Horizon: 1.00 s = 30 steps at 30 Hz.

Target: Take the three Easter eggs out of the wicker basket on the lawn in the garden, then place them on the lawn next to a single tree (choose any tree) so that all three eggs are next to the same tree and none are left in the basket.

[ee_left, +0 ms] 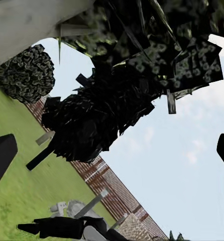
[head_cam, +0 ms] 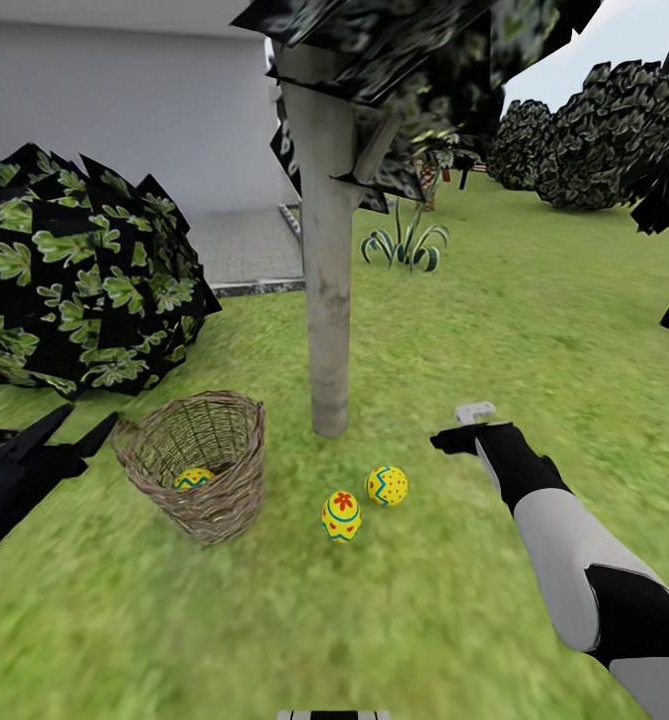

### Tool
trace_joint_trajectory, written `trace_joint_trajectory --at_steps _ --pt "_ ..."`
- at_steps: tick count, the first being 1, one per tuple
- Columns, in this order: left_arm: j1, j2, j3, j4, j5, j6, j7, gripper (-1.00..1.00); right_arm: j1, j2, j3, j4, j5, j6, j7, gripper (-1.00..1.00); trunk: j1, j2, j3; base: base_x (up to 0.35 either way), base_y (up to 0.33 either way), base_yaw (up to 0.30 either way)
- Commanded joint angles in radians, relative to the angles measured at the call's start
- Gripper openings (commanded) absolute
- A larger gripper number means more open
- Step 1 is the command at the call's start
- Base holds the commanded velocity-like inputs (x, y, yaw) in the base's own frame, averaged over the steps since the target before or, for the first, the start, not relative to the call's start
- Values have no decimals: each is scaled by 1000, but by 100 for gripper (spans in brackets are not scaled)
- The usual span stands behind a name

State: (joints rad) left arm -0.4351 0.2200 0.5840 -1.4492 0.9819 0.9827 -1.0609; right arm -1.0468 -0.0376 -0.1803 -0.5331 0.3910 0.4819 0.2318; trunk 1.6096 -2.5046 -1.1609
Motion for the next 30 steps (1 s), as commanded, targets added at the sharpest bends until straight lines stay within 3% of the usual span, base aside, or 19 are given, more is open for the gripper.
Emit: trace_joint_trajectory --at_steps 1,4,7,10,24,30 --pt "-1 0 30 21 -1 4 -1 100 -1 1 -5 -5 11 23 23 100 -1 0 3 0 0 0" --pt "0 -7 76 70 4 2 -6 100 0 1 -5 -22 11 63 71 100 -1 0 6 0 0 20" --pt "4 -12 85 86 7 1 -34 100 0 1 -5 -31 11 74 88 100 -1 0 2 0 0 98" --pt "5 -13 87 93 4 0 -58 100 0 2 -5 -32 11 76 93 100 -1 0 -2 0 0 149" --pt "6 -38 83 96 3 -2 -62 100 4 2 -4 -43 11 83 92 100 -1 0 -21 0 0 179" --pt "6 -40 79 97 3 -2 -62 100 7 19 -4 -162 11 196 93 100 -1 0 -30 0 0 184"
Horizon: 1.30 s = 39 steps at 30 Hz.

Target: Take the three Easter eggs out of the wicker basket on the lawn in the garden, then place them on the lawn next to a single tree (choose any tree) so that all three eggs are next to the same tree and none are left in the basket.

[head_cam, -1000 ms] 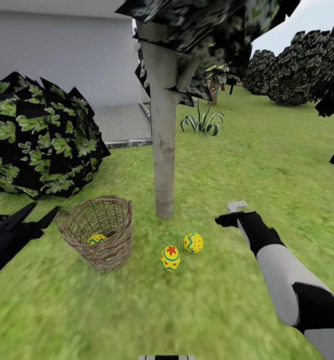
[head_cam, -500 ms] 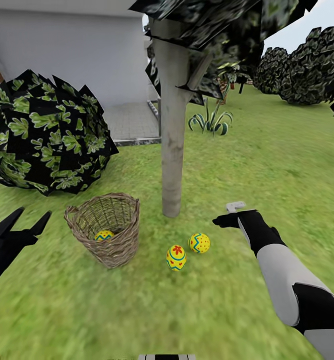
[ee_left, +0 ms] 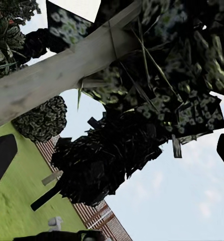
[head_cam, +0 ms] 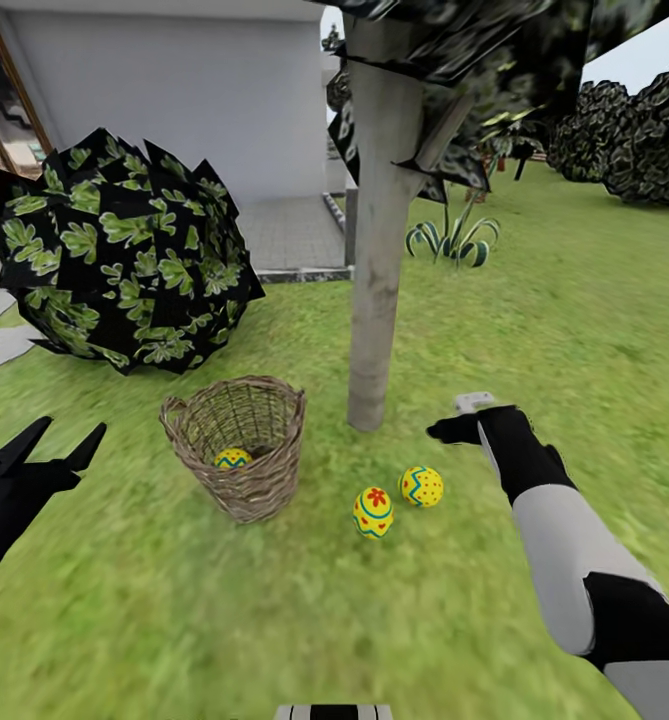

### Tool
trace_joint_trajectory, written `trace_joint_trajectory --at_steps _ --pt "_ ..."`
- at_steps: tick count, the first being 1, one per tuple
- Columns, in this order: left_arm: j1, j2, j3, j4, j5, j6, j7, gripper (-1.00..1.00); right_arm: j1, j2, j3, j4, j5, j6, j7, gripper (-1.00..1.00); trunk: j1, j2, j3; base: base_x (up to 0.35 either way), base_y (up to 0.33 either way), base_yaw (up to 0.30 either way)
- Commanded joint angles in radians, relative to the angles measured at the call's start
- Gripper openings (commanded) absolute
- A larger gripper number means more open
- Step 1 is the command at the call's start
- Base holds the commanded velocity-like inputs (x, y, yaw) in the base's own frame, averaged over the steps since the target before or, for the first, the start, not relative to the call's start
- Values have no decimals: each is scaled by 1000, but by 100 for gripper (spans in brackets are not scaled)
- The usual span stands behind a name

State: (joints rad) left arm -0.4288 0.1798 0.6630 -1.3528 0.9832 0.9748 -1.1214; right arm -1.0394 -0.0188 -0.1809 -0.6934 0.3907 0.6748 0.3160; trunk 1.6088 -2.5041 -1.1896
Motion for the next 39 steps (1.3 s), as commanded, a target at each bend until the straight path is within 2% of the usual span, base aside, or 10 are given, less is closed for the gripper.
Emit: trace_joint_trajectory --at_steps 1,6,10,12,15,18,21,29,35,39 --pt "-1 0 0 1 2 5 -1 100 0 9 -3 -16 11 10 9 100 0 0 -2 0 0 185" --pt "-1 0 0 50 9 5 -3 100 1 68 0 -68 11 111 8 100 0 0 -9 0 0 185" --pt "-1 0 -6 63 9 5 -3 100 1 115 3 -81 10 134 9 100 0 0 -14 0 0 185" --pt "-1 0 -42 68 7 5 -3 100 1 149 6 -83 10 137 9 100 -1 0 -9 0 0 185" --pt "-1 0 -133 70 5 3 -2 100 1 176 8 -84 10 137 9 100 -2 1 -1 0 0 185" --pt "-1 -1 -177 69 4 1 0 100 1 185 46 -83 11 135 9 100 -4 2 8 0 0 183" --pt "-1 -1 -188 69 4 -1 1 100 1 186 78 -83 10 134 8 100 -5 2 17 0 0 168" --pt "-1 1 -191 69 3 -2 3 100 1 186 87 -77 11 129 8 100 -9 4 45 0 0 91" --pt "-1 2 -190 67 3 -2 3 100 1 186 87 -70 11 128 8 100 -32 46 64 0 0 1" --pt "-1 1 -189 57 3 -3 1 100 1 186 87 -68 11 128 8 100 -32 46 64 0 0 0"
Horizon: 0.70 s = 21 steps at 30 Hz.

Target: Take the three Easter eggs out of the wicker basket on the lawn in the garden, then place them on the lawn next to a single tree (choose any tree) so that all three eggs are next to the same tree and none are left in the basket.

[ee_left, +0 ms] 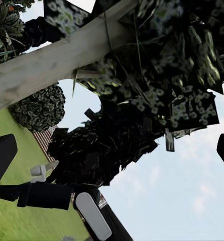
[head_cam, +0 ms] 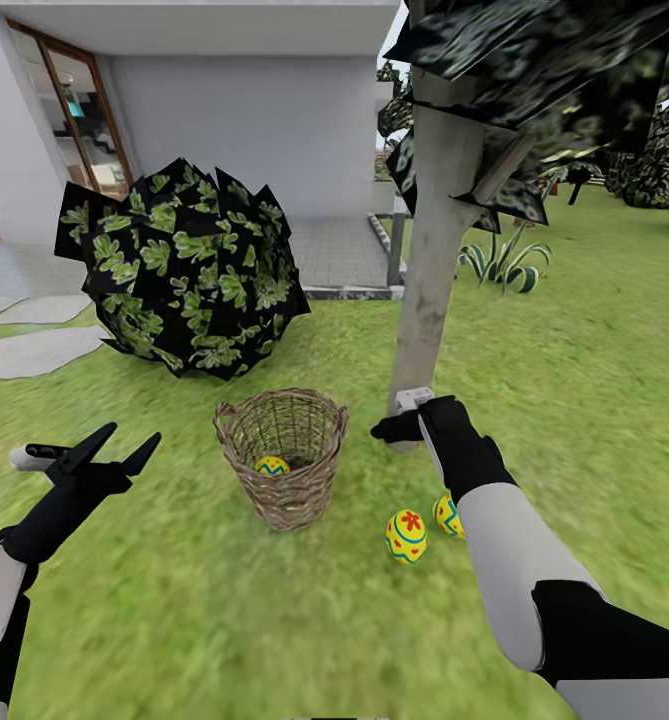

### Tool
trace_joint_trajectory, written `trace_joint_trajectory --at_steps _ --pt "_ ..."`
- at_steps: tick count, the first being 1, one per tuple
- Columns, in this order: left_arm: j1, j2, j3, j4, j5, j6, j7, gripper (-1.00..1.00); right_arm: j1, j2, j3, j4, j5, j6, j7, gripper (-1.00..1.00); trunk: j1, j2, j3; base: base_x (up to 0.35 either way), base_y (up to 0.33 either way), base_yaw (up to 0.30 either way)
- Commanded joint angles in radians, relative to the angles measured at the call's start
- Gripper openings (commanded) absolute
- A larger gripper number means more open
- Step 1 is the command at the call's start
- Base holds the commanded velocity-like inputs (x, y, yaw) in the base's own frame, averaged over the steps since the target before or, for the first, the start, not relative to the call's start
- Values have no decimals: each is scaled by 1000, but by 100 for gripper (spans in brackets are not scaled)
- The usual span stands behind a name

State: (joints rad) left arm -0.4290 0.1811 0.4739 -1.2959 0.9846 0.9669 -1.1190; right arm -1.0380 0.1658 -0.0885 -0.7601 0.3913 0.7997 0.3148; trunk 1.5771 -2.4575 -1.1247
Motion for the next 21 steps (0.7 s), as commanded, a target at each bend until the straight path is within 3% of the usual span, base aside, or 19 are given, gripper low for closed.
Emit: trace_joint_trajectory --at_steps 1,12,21 --pt "0 0 2 2 2 4 -2 100 -1 1 -5 -1 11 3 9 100 0 0 -1 0 0 0" --pt "0 0 5 10 4 -29 -5 100 1 2 -1 -1 12 1 10 100 0 0 -1 6 0 0" --pt "0 0 3 12 2 -31 -5 100 1 2 -1 -11 13 3 12 100 0 0 -1 301 0 0"
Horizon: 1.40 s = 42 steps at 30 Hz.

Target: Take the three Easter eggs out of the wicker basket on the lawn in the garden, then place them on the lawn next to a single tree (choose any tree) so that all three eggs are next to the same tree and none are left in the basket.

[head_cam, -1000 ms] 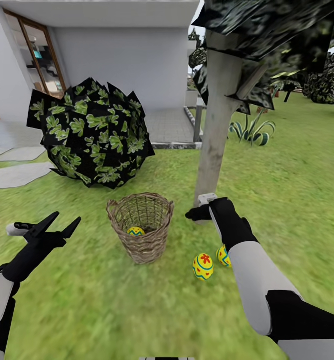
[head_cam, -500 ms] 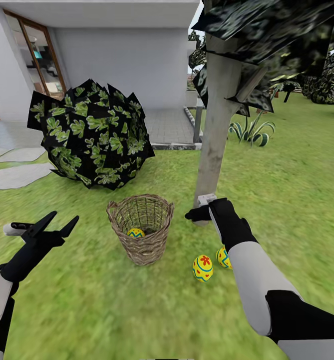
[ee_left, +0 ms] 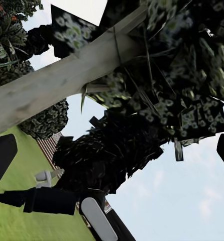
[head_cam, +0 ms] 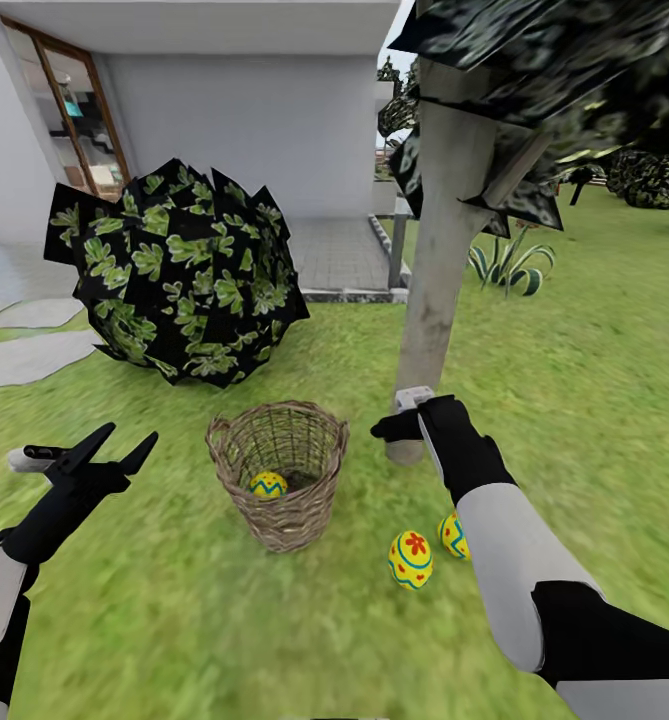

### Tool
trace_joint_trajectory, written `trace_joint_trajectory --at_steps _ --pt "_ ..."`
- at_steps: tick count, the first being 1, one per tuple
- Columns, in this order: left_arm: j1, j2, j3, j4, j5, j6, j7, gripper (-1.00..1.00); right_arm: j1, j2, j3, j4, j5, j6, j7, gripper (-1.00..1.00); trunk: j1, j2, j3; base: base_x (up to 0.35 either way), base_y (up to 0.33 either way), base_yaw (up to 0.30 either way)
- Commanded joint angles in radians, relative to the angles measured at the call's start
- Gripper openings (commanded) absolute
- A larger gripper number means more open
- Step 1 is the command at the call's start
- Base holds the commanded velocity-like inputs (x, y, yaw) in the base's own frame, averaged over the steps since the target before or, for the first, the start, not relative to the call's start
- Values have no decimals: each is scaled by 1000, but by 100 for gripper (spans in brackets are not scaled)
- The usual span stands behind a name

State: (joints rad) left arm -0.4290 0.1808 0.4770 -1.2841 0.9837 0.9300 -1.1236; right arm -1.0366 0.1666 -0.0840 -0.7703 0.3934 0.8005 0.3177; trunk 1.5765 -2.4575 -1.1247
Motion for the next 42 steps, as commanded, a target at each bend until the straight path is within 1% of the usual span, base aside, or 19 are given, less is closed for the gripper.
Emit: trace_joint_trajectory --at_steps 1,7,11,20,29,31,32,34,36,37,38,39,40,41,42 --pt "0 0 0 0 3 6 -1 100 0 2 -5 -1 10 3 9 100 0 0 -1 332 0 0" --pt "0 0 0 1 3 6 -1 100 0 2 -5 -1 10 5 9 100 0 0 -1 333 18 0" --pt "0 0 -1 1 3 6 -1 100 0 2 -5 -1 10 5 9 100 0 0 -1 247 184 0" --pt "0 0 -1 1 3 6 -1 100 0 2 -5 -1 10 5 9 100 0 0 -1 23 290 0" --pt "0 -1 -1 2 3 6 -1 100 0 2 -5 -1 10 5 9 100 0 0 -1 0 32 0" --pt "0 -2 -2 3 1 5 -1 100 0 3 4 -4 10 4 13 100 0 0 -1 0 0 0" --pt "0 -2 -2 3 1 5 -1 100 0 3 18 -4 10 3 19 100 0 0 -1 0 0 0" --pt "0 -8 -3 3 1 -2 -1 100 1 4 88 -4 10 6 37 100 0 0 -1 0 0 0" --pt "0 -20 -3 3 0 -14 -1 100 7 8 170 -7 4 11 43 100 0 0 -1 0 0 0" --pt "0 -23 -3 3 1 -21 -1 100 9 8 210 -11 -6 16 45 100 0 0 -1 0 0 0" --pt "0 -26 -3 3 1 -26 -1 100 10 8 244 -16 -27 24 46 100 0 0 -1 0 0 0" --pt "0 -27 -3 3 1 -28 -1 100 10 8 260 -19 -41 30 46 100 0 0 -1 0 0 0" --pt "0 -28 -3 3 1 -31 -1 100 11 8 293 -23 -77 43 46 100 0 0 -1 0 0 0" --pt "0 -29 -3 3 1 -33 -1 100 11 8 351 -30 -141 56 45 100 0 0 -1 0 0 0" --pt "0 -30 -3 3 1 -34 -1 100 10 8 422 -39 -208 62 45 100 0 0 -1 0 0 0"
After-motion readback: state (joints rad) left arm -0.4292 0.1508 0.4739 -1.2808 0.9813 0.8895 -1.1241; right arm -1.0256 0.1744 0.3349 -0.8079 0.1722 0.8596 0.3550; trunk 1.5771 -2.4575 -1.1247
